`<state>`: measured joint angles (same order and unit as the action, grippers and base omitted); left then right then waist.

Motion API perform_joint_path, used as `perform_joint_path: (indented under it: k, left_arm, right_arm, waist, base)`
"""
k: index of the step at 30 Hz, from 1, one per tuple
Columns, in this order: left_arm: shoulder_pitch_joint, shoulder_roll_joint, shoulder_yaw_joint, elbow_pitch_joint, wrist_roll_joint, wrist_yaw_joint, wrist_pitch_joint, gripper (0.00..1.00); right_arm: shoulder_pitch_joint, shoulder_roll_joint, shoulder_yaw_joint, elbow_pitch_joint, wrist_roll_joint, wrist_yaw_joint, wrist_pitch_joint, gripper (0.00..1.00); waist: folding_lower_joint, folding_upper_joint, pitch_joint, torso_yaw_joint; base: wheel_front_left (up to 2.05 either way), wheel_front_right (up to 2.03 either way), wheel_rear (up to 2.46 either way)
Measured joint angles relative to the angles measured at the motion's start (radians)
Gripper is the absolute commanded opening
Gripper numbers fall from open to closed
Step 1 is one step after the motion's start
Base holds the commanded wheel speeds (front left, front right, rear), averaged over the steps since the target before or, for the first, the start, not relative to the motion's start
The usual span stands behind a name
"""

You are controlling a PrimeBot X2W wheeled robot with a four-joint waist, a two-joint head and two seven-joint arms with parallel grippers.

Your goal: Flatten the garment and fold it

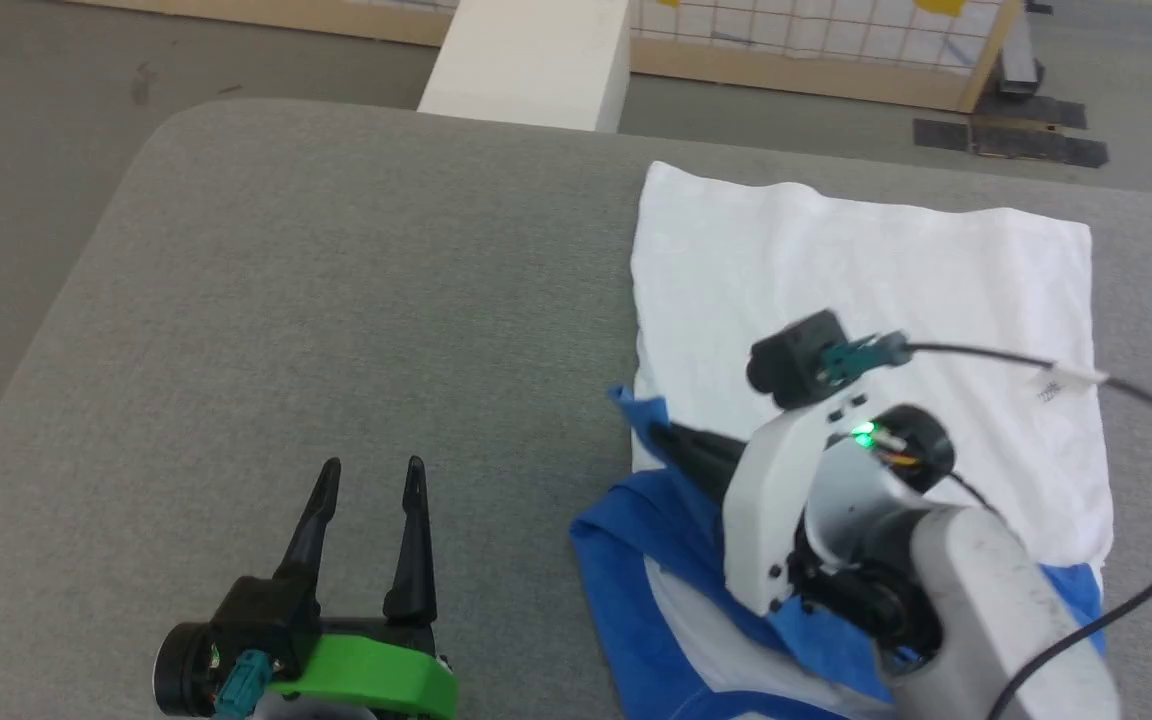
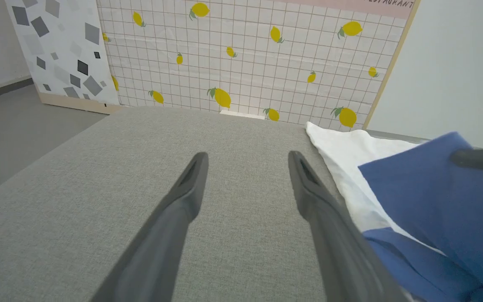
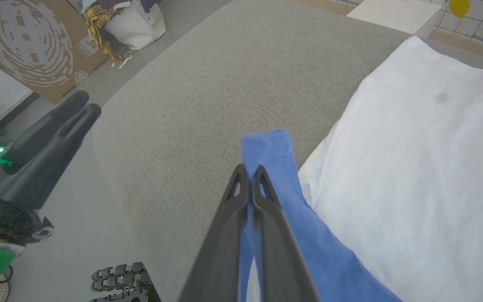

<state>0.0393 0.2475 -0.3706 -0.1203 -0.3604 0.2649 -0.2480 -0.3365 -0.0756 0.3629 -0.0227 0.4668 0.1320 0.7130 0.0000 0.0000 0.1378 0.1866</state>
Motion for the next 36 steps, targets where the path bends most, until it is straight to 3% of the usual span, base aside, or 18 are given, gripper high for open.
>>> perform_joint_path:
  k: [3,5,6,10,15,24,31,36]
  left_arm:
    - [-0.003,0.000,-0.001,0.011,-0.002,-0.004,0.000,1.00]
    - [-0.006,0.000,-0.003,0.015,-0.002,-0.009,0.000,1.00]
    - [-0.006,0.000,-0.003,0.016,-0.002,-0.009,0.000,1.00]
    - [-0.006,-0.001,-0.002,0.020,-0.002,-0.009,0.000,1.00]
    - [-0.006,0.000,0.001,0.021,-0.011,-0.007,0.000,1.00]
    - [-0.005,0.013,0.010,0.003,-0.012,0.011,0.009,1.00]
    - [0.005,0.034,0.016,-0.021,-0.012,0.023,0.011,1.00]
    - [0.027,0.036,0.017,-0.024,-0.012,0.028,0.010,1.00]
  right_arm:
    - [0.004,0.010,0.024,0.116,-0.024,0.000,-0.059,0.00]
    - [0.006,0.015,0.039,0.179,-0.034,0.000,-0.092,0.81]
    - [0.007,0.018,0.045,0.207,-0.035,0.000,-0.111,1.00]
    - [0.003,0.023,0.059,0.257,-0.015,0.000,-0.161,1.00]
    - [-0.053,0.026,0.013,0.218,0.025,0.000,-0.198,1.00]
    - [-0.031,-0.073,-0.350,-0.005,-0.111,0.000,-0.297,1.00]
    - [0.180,-0.053,-0.594,-0.206,-0.199,0.000,-0.345,1.00]
    - [0.332,-0.006,-0.671,-0.286,-0.291,0.000,-0.412,1.00]
  waist:
    - [0.0000,0.0000,0.002,0.023]
    - [0.0000,0.0000,0.002,0.035]
    - [0.0000,0.0000,0.001,0.040]
    - [0.0000,0.0000,-0.002,0.043]
    - [0.0000,0.0000,-0.005,0.016]
    - [0.0000,0.0000,-0.020,-0.057]
    - [0.0000,0.0000,-0.020,-0.109]
    - [0.0000,0.0000,-0.012,-0.137]
  base:
    - [0.00,0.00,0.00]
    - [0.00,0.00,0.00]
    - [0.00,0.00,0.00]
    - [0.00,0.00,0.00]
    - [0.00,0.00,0.00]
    - [0.00,0.00,0.00]
    - [0.00,0.00,0.00]
    - [0.00,0.00,0.00]
